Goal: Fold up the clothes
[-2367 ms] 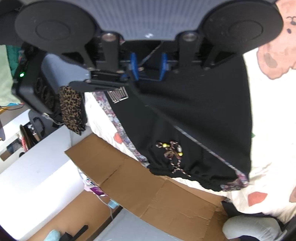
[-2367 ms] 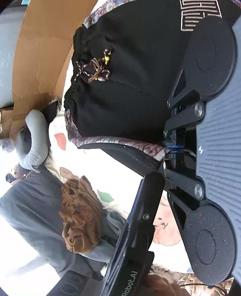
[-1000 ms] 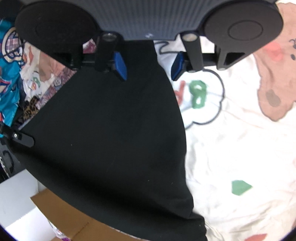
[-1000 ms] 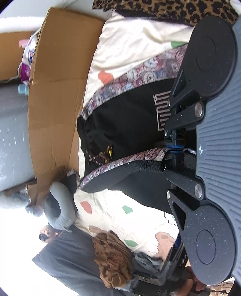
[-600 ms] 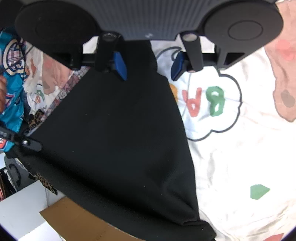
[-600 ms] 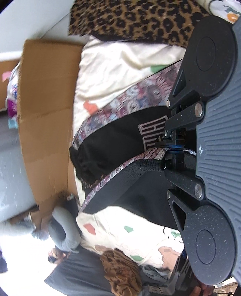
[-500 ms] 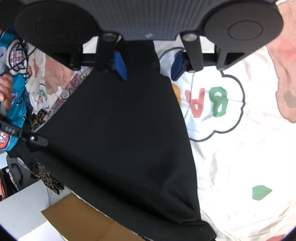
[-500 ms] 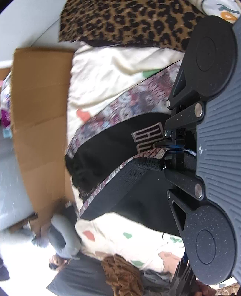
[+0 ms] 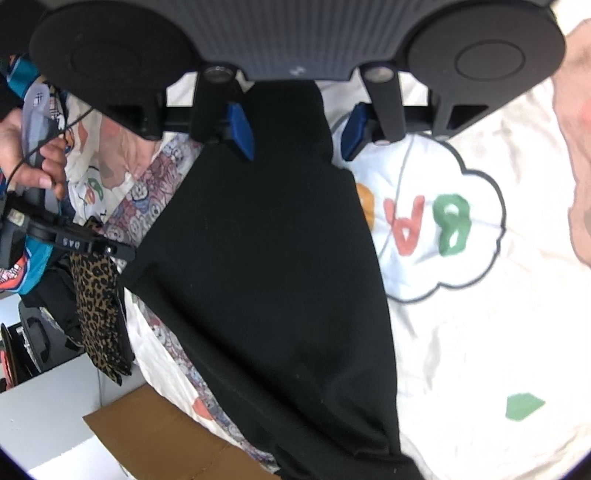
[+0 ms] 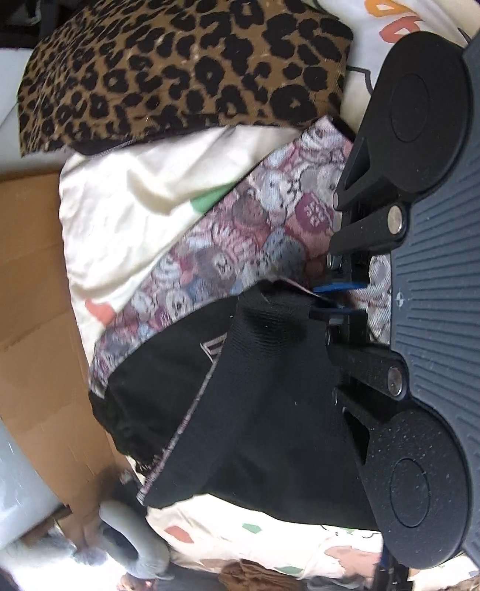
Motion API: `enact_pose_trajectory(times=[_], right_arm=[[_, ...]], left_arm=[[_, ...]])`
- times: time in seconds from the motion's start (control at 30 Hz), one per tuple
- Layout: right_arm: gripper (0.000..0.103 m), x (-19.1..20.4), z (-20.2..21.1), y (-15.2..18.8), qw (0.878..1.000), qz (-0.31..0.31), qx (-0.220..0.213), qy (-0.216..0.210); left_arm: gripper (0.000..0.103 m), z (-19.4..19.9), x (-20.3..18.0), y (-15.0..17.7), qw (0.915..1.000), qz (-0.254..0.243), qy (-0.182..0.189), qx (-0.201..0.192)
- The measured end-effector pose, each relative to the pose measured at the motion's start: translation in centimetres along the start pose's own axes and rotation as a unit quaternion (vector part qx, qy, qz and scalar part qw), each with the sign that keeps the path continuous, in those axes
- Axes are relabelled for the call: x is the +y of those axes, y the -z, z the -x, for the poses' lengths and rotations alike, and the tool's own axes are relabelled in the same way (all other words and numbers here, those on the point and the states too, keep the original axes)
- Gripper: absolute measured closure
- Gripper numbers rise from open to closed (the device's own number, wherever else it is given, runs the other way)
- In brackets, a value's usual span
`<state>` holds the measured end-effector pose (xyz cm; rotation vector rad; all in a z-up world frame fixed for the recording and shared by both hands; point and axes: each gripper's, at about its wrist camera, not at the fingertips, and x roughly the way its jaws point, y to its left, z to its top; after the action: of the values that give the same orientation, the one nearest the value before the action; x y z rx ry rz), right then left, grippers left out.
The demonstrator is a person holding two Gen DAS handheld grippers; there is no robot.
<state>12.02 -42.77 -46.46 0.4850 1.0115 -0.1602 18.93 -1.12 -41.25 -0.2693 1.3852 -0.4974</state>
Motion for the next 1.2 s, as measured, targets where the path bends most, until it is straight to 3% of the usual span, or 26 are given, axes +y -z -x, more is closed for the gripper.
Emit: enact_pose_trajectory(times=[0.13,0.23,0.5,0.53,0.6,0.63,0.87,1.2], right_arm=[[0.080,-0.7,0.1,-0.5,1.000,-0.005,-0.012,0.007],[0.062,-1.2,0.0,-1.2,1.000,-0.008,-0.021,0.011],[0.062,-1.3,-1.4,-2.8,1.000,-0.007,-0.021,-0.005],[0.064,-1.4,-1.8,-2.9,1.000,-0.013,-0.016,-0.009],[0.091,-1.5,-2.3,-3.1,0.999,-0.026,-0.003,-0.022],[0.100,-1.5,-2.4,-3.3,0.999,-0.028,0.000,-0.025],[0.101,-0.4,0.5,-4.1,1.000,0.009,-0.010,-0.019],[0.101,-1.0,4.5,-3.8,0.999,0.006,-0.027,-0.015]], left_arm=[[0.049,-1.4,0.0,0.1,0.9999,0.010,0.008,0.010],[0.049,-1.8,0.0,0.3,0.9997,0.015,0.010,0.017],[0.049,-2.6,0.6,0.7,0.9989,0.033,0.017,0.028],[0.049,-2.8,0.7,0.8,0.9987,0.036,0.018,0.030],[0.049,-3.0,0.7,0.7,0.9984,0.041,0.022,0.031],[0.049,-3.1,0.7,0.7,0.9983,0.042,0.024,0.032],[0.053,-3.2,0.9,0.7,0.9972,0.053,0.041,0.033],[0.061,-3.4,0.5,0.8,0.9954,0.055,0.069,0.037]])
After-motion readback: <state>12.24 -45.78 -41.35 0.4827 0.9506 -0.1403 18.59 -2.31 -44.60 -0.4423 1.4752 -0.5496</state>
